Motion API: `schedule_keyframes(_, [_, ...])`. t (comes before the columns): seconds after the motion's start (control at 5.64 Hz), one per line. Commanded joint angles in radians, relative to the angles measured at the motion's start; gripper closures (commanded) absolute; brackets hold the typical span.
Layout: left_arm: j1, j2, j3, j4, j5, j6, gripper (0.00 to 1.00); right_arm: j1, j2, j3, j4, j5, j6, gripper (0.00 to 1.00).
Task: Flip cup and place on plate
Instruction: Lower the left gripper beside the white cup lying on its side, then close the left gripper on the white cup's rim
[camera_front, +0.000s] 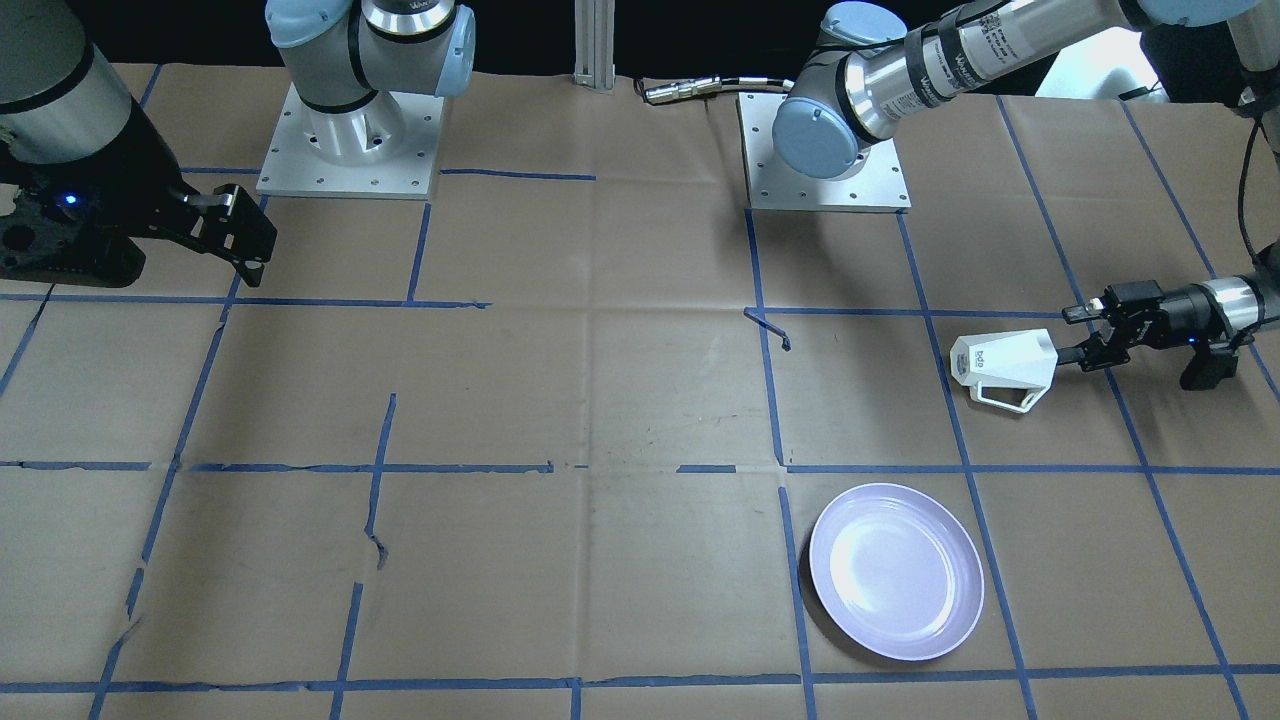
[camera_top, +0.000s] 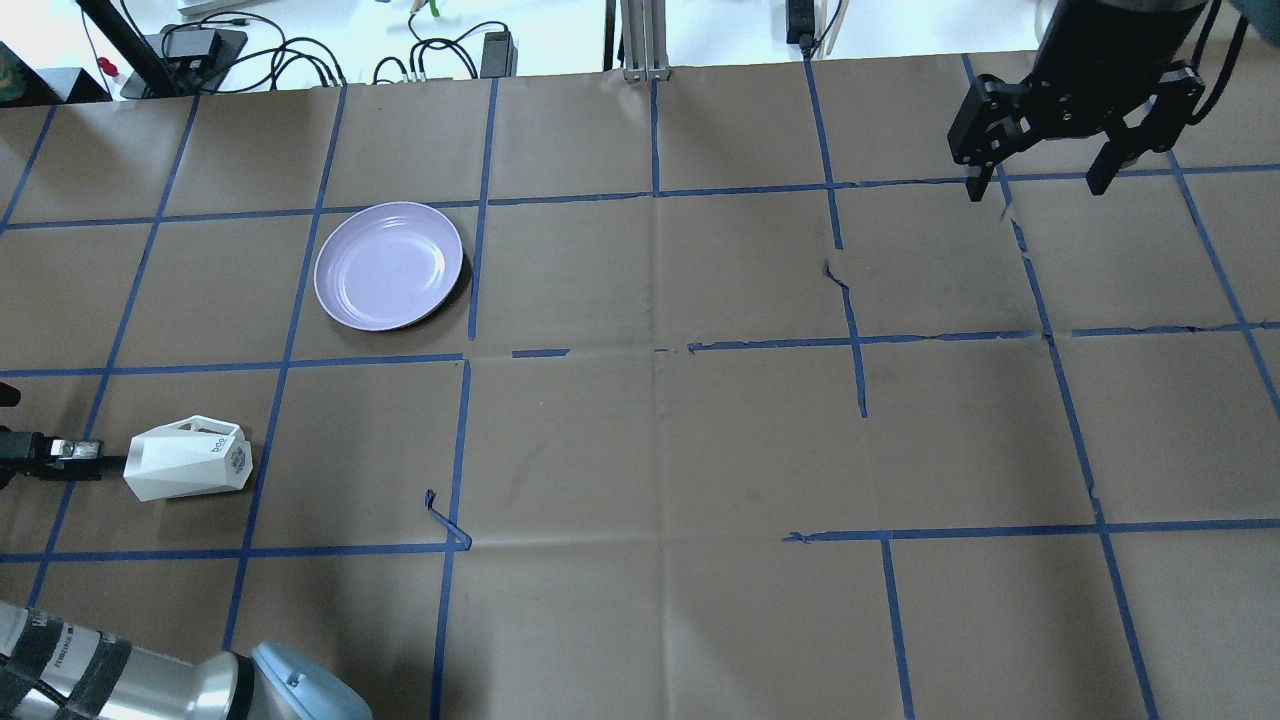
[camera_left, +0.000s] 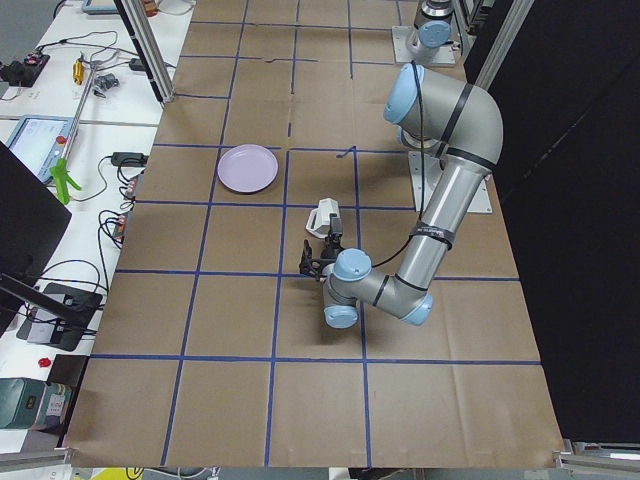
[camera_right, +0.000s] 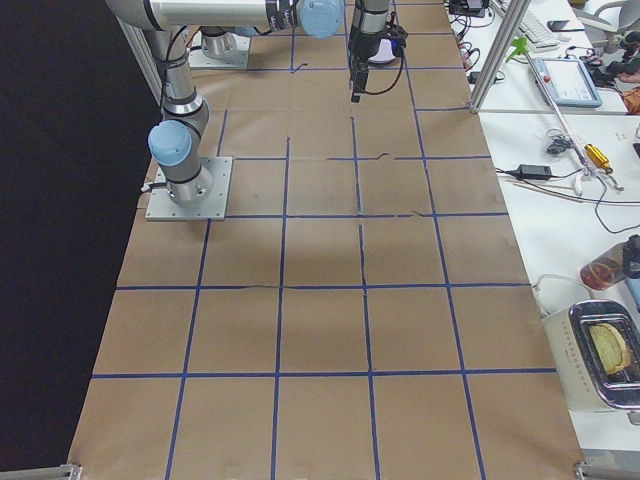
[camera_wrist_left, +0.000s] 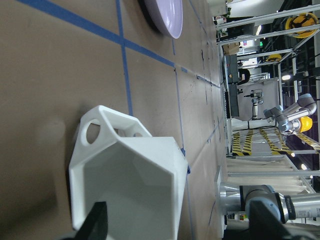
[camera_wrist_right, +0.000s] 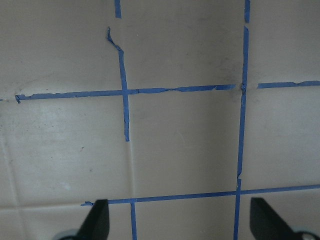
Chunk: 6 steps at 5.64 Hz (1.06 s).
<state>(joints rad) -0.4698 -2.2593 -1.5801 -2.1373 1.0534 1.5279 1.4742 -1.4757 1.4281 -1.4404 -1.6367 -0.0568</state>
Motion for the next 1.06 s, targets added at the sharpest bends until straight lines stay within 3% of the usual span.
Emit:
schedule_keyframes(0.0, [-0.004, -0.02, -0.011, -0.027, -0.016, 0.009, 0.02, 0.0, 0.0, 0.0, -0.001, 0.0, 0.0, 0.0])
schedule_keyframes(0.18, [-0.006, -0.04, -0.011, -0.033, -0.042, 0.021, 0.02, 0.0, 0.0, 0.0, -0.002, 0.0, 0.0, 0.0])
schedule_keyframes(0.35, [-0.006, -0.04, -0.011, -0.036, -0.044, 0.021, 0.11, 0.0, 0.0, 0.0, 0.0, 0.0, 0.0, 0.0])
schedule_keyframes(0.71, [-0.007, -0.04, -0.011, -0.042, -0.043, 0.017, 0.69, 0.0, 0.0, 0.0, 0.0, 0.0, 0.0, 0.0])
schedule_keyframes(0.89, [-0.006, -0.04, -0.011, -0.042, -0.039, 0.018, 0.93, 0.0, 0.0, 0.0, 0.0, 0.0, 0.0, 0.0])
